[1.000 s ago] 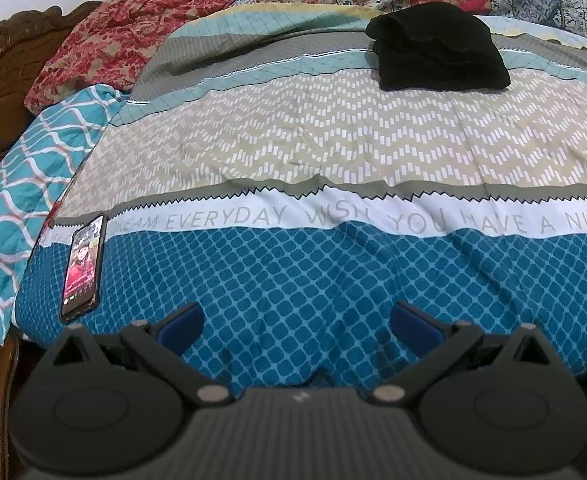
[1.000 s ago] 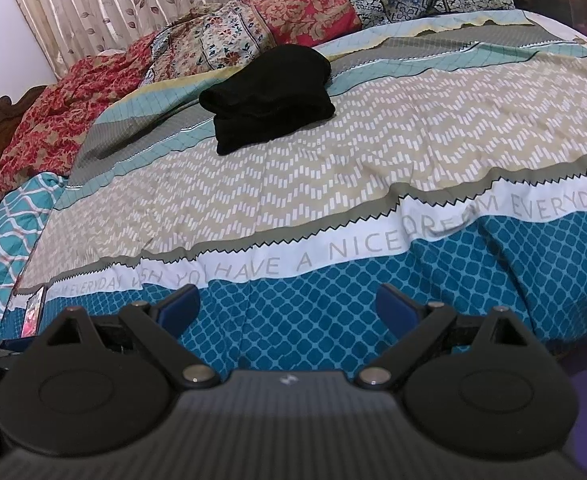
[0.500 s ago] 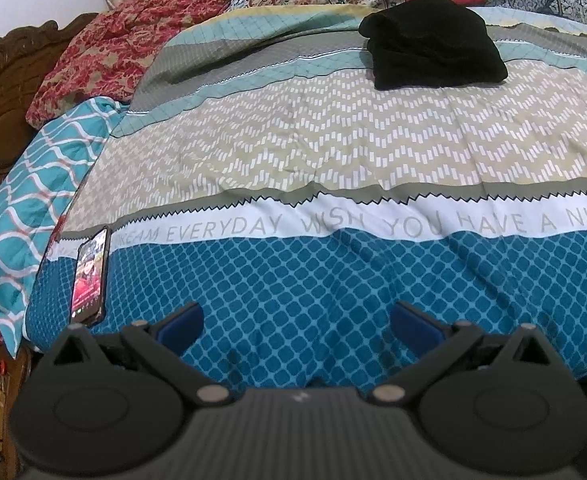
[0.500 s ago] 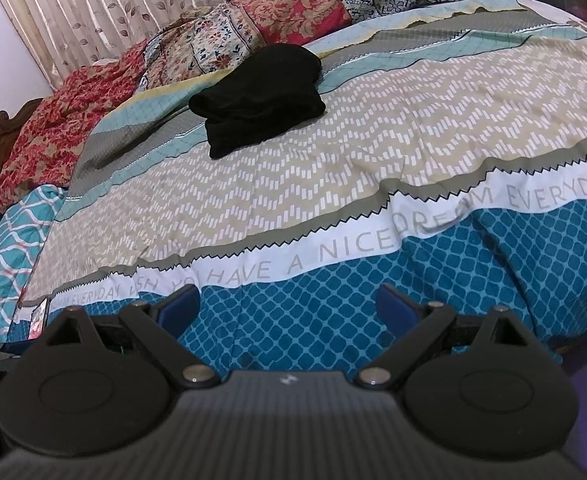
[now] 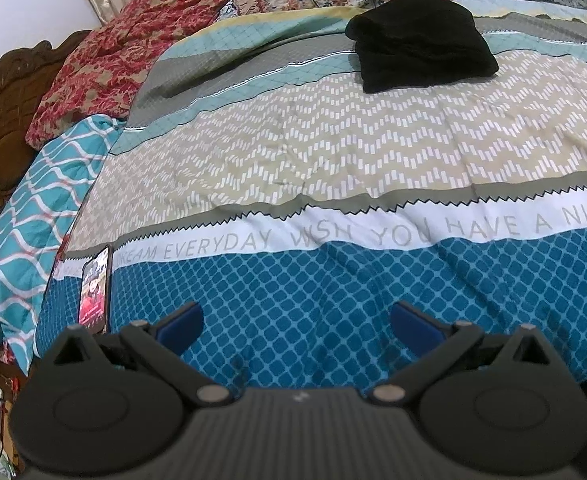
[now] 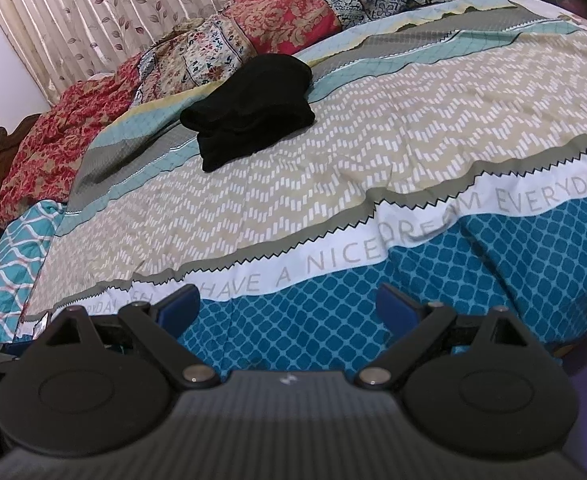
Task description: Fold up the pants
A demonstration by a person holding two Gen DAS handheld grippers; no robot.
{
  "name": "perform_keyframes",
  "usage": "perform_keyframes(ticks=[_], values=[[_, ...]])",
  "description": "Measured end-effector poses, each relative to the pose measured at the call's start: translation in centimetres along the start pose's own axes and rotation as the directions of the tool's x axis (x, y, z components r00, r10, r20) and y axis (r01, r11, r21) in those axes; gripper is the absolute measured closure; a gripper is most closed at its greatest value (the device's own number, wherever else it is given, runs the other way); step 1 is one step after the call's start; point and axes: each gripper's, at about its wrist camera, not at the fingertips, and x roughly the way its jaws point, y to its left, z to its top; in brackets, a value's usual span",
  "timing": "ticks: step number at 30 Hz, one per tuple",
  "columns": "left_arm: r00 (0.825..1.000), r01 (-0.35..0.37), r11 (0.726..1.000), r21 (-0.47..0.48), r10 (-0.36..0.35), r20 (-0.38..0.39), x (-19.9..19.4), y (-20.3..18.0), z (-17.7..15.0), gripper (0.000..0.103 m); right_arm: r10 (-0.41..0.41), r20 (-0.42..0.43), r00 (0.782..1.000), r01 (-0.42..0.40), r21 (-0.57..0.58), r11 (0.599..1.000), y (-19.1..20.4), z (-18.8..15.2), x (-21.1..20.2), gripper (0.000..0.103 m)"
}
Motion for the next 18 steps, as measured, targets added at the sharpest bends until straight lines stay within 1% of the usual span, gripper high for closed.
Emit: perform_keyframes(ticks=[18], values=[[1.0,-0.02,1.0,0.014,0.021,-0.011,0.1,-0.82,0.92,0.0,0.01,-0.002,1.0,-0.01,0.025,1.0,-0.94,0.34,0.12,0.007]])
